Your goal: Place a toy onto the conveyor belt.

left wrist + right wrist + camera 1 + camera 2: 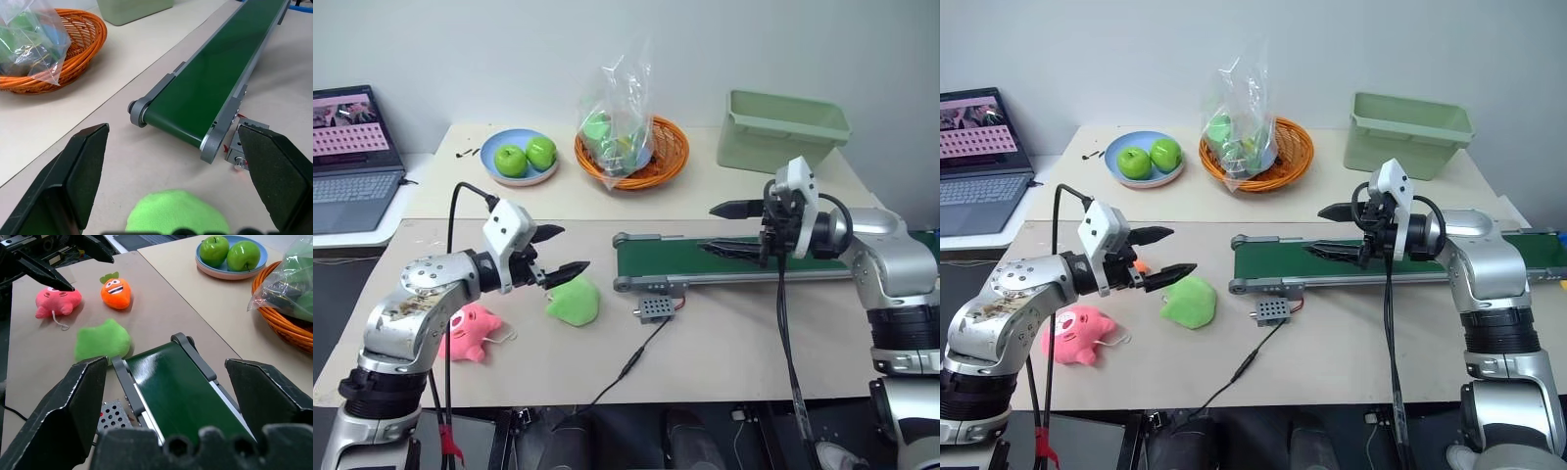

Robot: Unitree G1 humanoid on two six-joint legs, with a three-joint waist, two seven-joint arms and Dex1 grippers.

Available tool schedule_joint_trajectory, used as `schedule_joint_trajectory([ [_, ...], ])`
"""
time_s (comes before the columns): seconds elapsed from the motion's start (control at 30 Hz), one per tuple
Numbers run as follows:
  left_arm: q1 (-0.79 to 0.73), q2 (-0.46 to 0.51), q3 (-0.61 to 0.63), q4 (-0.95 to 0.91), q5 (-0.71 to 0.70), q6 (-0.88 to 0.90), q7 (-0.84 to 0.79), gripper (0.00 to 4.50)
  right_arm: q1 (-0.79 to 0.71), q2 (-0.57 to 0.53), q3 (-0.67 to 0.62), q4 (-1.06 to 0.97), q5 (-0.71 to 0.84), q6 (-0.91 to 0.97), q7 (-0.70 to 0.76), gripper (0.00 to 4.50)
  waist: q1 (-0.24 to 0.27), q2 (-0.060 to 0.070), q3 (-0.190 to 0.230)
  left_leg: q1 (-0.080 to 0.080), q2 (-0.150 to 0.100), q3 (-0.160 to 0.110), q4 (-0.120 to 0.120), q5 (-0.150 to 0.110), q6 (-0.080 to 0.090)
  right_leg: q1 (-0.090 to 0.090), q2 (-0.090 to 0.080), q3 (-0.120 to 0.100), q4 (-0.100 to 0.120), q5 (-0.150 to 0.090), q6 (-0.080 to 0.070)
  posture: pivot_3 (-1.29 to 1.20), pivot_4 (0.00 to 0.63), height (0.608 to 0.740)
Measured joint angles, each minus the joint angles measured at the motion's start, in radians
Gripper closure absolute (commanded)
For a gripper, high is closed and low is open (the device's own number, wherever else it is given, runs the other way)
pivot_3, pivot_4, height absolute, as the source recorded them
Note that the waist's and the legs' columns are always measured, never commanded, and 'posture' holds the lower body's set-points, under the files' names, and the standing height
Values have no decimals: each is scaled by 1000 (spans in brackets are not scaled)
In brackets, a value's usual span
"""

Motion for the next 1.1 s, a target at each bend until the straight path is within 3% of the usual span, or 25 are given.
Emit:
schedule_joint_trajectory([
  [0.3,11,-1,6,3,20,-9,35,20,-37,0,11,17,-22,-26,21,0,-1,0,0,0,0,0,0,0,0,0,0,0,0,0,0,0,150,740],
  [0.47,66,-19,132,0,2,-16,97,20,-58,1,23,56,-40,-37,43,0,-3,0,0,0,0,0,0,0,0,0,0,0,0,0,0,0,150,740],
  [0.83,459,-182,339,-146,23,-71,297,20,-113,21,71,129,-60,-80,125,0,2,0,0,2,1,0,-1,0,0,1,0,0,-5,1,-1,0,150,740],
  [1.1,543,-235,376,-59,69,-137,358,20,-117,22,81,146,-61,-90,154,0,2,0,0,2,1,0,-1,0,0,2,0,0,-7,1,-2,0,150,740],
])
